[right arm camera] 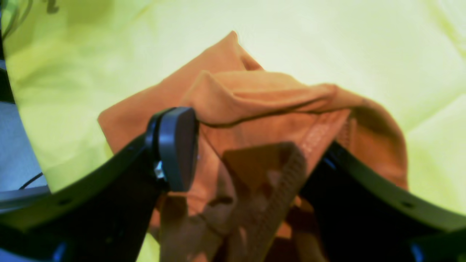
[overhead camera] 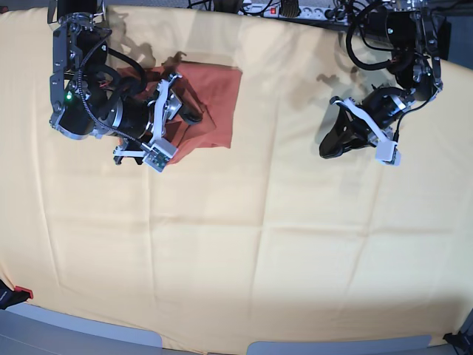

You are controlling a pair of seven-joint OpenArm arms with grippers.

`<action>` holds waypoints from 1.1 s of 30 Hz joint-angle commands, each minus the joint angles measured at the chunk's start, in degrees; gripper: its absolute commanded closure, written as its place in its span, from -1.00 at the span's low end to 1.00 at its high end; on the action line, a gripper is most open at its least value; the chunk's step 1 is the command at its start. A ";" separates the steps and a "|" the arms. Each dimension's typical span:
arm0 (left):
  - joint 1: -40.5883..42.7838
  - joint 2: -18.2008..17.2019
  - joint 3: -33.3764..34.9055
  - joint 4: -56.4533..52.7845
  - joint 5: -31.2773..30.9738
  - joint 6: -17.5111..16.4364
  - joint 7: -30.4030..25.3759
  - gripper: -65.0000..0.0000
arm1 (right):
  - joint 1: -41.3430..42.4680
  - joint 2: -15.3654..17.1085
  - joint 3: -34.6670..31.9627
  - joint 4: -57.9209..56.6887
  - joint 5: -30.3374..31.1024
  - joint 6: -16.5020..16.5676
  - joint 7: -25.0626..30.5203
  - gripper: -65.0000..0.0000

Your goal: Fold the T-shirt properly

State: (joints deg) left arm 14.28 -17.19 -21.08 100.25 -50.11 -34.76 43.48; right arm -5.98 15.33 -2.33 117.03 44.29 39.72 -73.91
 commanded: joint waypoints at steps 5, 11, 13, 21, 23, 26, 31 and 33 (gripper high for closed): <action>-0.46 -0.59 -0.33 0.87 -0.94 -0.42 -1.42 1.00 | -0.04 1.03 6.82 2.29 6.12 0.28 1.25 -0.16; -0.48 -0.57 -0.33 0.87 -1.01 -0.44 -1.44 1.00 | -5.31 1.03 13.51 4.15 16.39 0.28 0.72 -0.16; -0.48 -0.57 -0.33 0.87 -1.01 -0.42 -1.44 1.00 | -7.37 0.98 13.03 4.15 19.63 0.28 0.66 -0.16; -0.48 -0.57 -0.33 0.87 -1.03 -0.42 -1.42 1.00 | -8.63 0.87 7.82 4.15 20.02 0.28 -0.70 -0.16; -0.48 -0.57 -0.33 0.87 -1.03 -0.42 -1.42 1.00 | -8.59 0.90 7.54 4.15 19.96 0.28 -3.50 -0.16; -0.48 -0.57 -0.33 0.87 -1.01 -0.44 -1.42 1.00 | -8.48 1.40 8.59 4.48 19.80 0.28 -6.09 -0.16; -0.11 -0.57 -0.33 0.87 -1.01 -0.44 -1.44 1.00 | -9.97 3.50 13.70 7.85 19.85 0.28 -6.09 -0.16; 0.50 -0.57 -0.33 0.87 -0.98 -0.44 -1.42 1.00 | -12.07 4.24 16.33 9.99 20.09 0.28 -6.09 -0.16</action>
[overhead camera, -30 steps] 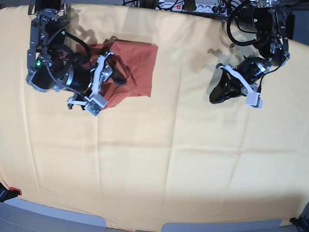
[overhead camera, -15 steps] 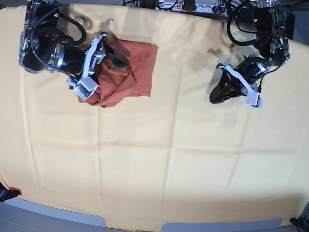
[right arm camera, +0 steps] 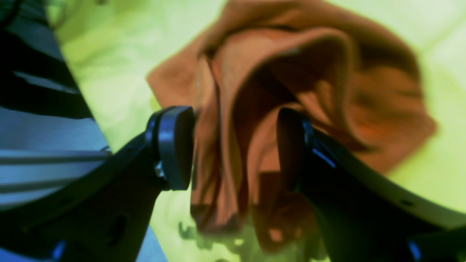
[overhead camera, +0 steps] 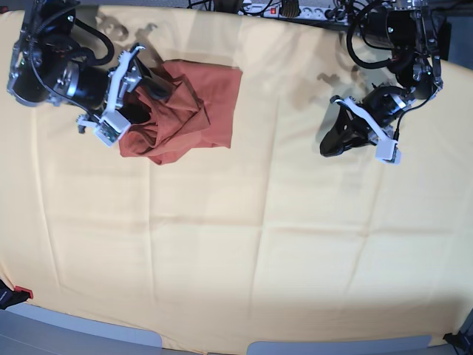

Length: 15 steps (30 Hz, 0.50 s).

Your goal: Fold the T-shirt properly

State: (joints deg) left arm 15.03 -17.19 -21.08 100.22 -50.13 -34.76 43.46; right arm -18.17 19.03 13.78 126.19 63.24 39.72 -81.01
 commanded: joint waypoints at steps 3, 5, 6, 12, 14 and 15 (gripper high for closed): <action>0.24 -0.57 -0.33 0.90 -0.96 -0.42 -1.40 1.00 | -3.89 0.83 2.69 2.19 1.57 0.28 1.01 -0.16; 0.20 -0.57 -0.33 0.90 -1.01 -0.44 -1.60 1.00 | -5.44 0.81 2.71 2.10 1.49 0.28 1.01 -0.16; 0.20 -0.55 -0.33 0.90 -1.01 -0.44 -2.05 1.00 | -6.03 0.81 2.71 2.10 1.14 0.28 1.01 -0.16; 0.35 0.02 -0.33 0.90 -0.98 -0.44 -2.49 1.00 | -6.93 0.76 2.71 1.99 -4.28 0.28 7.56 -0.16; 0.37 0.04 -0.33 0.90 -0.96 -0.44 -2.49 1.00 | -6.93 0.48 2.71 1.49 -5.79 0.28 9.01 -0.12; 0.35 0.04 -0.33 0.90 -0.98 -0.44 -2.49 1.00 | -6.91 0.28 2.71 1.03 -6.43 0.28 9.57 -0.02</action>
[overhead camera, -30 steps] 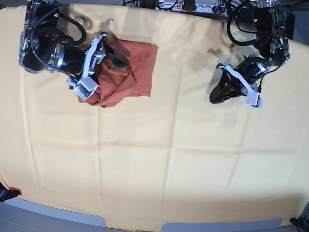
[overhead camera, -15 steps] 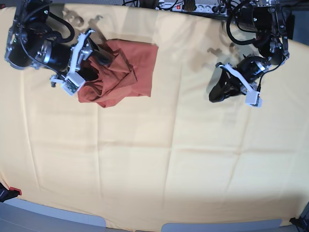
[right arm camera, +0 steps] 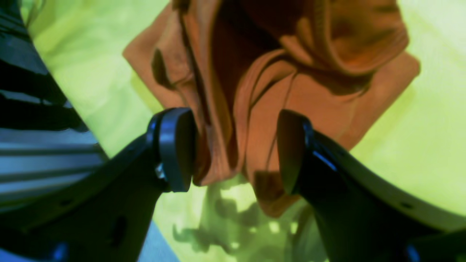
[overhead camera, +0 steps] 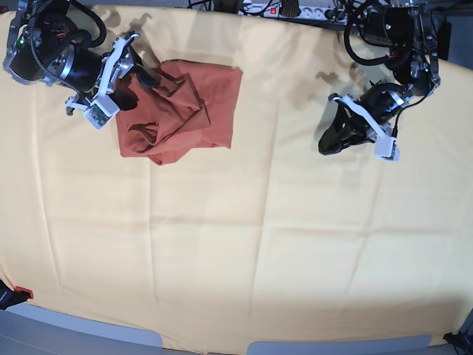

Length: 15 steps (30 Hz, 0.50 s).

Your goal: Fold the T-shirt properly

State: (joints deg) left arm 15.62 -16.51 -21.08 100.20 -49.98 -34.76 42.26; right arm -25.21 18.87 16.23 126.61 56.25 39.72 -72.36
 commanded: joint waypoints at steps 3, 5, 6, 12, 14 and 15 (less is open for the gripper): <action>-0.24 -0.61 -0.33 0.92 -1.16 -0.44 -1.31 1.00 | 0.09 -0.50 0.11 -0.72 0.55 0.28 0.79 0.56; -0.26 -0.61 -0.33 0.92 -1.18 -0.44 -1.38 1.00 | -0.04 -0.96 -0.26 -1.09 0.68 0.28 0.76 0.93; -0.24 -0.59 -0.33 0.92 -1.18 -0.44 -1.53 1.00 | -0.04 -1.09 -0.57 -1.07 0.74 0.28 0.76 1.00; -0.24 -0.63 -0.33 0.92 -1.16 -0.44 -1.51 1.00 | -0.04 -1.27 -1.88 0.13 12.92 0.28 -1.03 1.00; -0.24 -0.61 -0.33 0.92 -1.14 -0.44 -1.53 1.00 | -0.02 -2.62 -2.05 0.81 15.78 0.28 -2.01 1.00; -0.24 -0.63 -0.33 0.92 -1.14 -0.44 -1.51 1.00 | -0.02 -3.65 -2.05 0.81 16.74 0.28 -2.03 1.00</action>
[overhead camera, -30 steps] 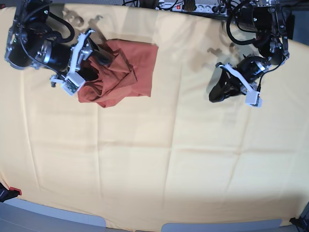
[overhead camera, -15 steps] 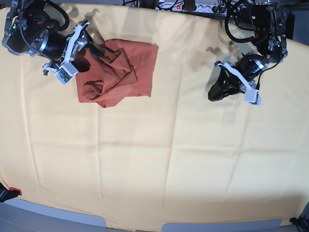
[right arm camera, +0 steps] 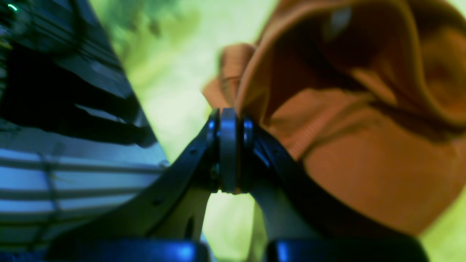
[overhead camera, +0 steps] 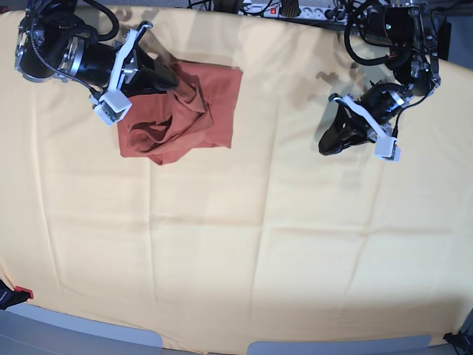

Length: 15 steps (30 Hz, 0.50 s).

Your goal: Fold the T-shirt properly

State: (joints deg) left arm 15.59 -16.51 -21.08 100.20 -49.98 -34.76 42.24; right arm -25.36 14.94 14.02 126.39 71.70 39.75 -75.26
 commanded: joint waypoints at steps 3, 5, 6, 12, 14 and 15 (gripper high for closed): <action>-0.22 -0.59 -0.33 0.92 -1.44 -0.44 -1.51 1.00 | 0.15 -3.48 0.11 1.01 3.78 0.25 0.94 1.00; -0.22 -0.44 -0.33 0.92 -1.77 -0.44 -1.51 1.00 | 0.15 -5.90 0.11 1.01 4.83 0.25 0.98 1.00; -0.22 -0.33 -0.33 0.92 -1.77 -0.44 -1.49 1.00 | 0.17 -6.97 0.09 1.01 4.79 0.25 0.98 1.00; -0.22 -0.15 -0.33 0.92 -1.75 -0.44 -1.51 1.00 | 0.15 -9.42 -5.51 1.01 2.93 0.25 0.63 1.00; -0.22 -0.07 -0.33 0.92 -1.75 -0.44 -1.49 1.00 | 0.13 -9.40 -9.49 0.98 -0.31 0.25 0.68 1.00; -0.22 0.07 -0.33 0.92 -1.77 -0.44 -1.51 1.00 | 0.15 -9.40 -11.63 0.98 -2.60 0.25 0.68 1.00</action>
State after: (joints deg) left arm 15.59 -16.19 -21.08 100.20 -50.22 -34.76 42.04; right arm -25.36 5.54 2.13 126.37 67.09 39.92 -75.64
